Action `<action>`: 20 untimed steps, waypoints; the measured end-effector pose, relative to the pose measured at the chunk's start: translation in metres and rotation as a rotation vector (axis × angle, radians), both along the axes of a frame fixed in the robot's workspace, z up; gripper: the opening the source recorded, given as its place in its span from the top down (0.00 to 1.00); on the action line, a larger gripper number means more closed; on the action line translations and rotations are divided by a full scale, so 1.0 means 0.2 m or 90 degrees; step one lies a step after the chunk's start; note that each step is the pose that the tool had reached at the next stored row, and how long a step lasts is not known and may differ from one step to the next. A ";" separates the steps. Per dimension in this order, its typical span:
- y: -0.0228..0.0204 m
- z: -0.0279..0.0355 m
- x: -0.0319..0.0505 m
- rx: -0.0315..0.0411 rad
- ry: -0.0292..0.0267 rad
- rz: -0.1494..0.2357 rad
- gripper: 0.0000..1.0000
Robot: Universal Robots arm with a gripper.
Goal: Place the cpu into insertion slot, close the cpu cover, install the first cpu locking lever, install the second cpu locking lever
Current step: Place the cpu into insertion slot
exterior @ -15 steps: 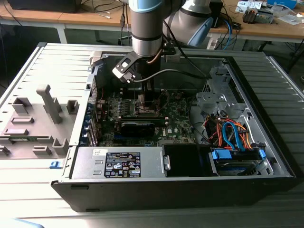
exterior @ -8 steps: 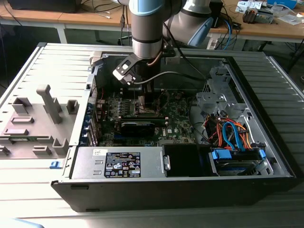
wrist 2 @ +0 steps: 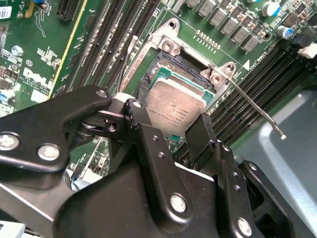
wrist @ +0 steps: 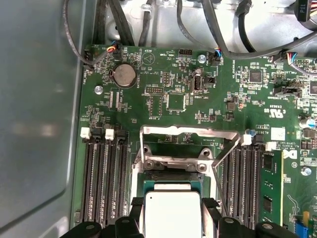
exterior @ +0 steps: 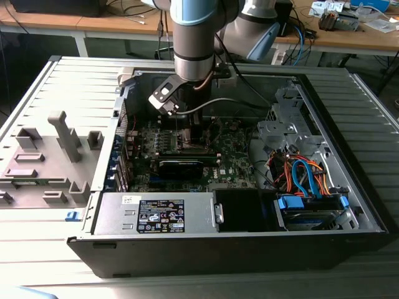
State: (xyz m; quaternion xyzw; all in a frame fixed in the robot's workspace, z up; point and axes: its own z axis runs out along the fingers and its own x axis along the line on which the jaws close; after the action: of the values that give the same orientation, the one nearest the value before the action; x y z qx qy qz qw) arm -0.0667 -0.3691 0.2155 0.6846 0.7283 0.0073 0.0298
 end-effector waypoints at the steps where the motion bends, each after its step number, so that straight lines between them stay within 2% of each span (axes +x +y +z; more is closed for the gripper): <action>1: 0.000 -0.003 0.001 -0.0001 0.0000 0.000 0.45; 9: -0.001 -0.040 0.002 -0.0001 0.0000 0.000 0.45; 20: -0.008 -0.075 0.002 -0.0003 0.0001 -0.022 0.45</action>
State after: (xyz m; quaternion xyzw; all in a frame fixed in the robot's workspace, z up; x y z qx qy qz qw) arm -0.0664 -0.3708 0.2005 0.6968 0.7166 0.0066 0.0300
